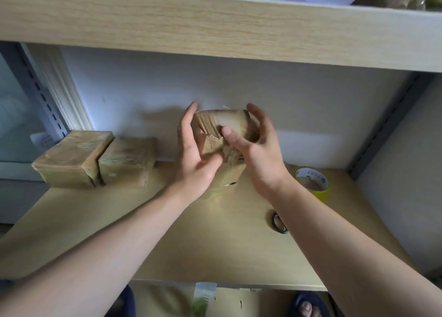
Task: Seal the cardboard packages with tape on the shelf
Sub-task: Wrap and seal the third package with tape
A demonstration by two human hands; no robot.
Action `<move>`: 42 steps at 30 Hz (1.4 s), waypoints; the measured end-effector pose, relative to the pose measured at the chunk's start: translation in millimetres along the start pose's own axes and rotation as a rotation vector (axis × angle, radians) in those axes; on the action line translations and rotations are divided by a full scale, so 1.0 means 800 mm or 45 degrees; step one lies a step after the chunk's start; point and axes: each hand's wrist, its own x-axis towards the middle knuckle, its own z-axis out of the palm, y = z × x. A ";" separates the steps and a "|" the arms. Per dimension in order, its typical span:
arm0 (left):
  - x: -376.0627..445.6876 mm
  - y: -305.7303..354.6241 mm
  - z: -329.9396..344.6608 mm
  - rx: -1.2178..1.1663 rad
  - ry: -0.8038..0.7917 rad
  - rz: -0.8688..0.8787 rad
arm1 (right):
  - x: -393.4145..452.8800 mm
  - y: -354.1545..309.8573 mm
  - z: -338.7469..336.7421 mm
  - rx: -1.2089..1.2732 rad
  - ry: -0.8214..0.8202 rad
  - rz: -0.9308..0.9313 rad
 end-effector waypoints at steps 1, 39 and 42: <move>-0.001 0.000 -0.001 -0.053 -0.013 -0.011 | -0.004 0.004 -0.004 0.027 -0.046 0.079; -0.025 0.009 -0.023 -0.115 -0.052 -0.032 | -0.036 -0.004 -0.011 0.072 -0.271 0.396; -0.030 0.008 -0.029 -0.046 -0.120 -0.008 | -0.040 -0.005 -0.015 0.010 -0.260 0.511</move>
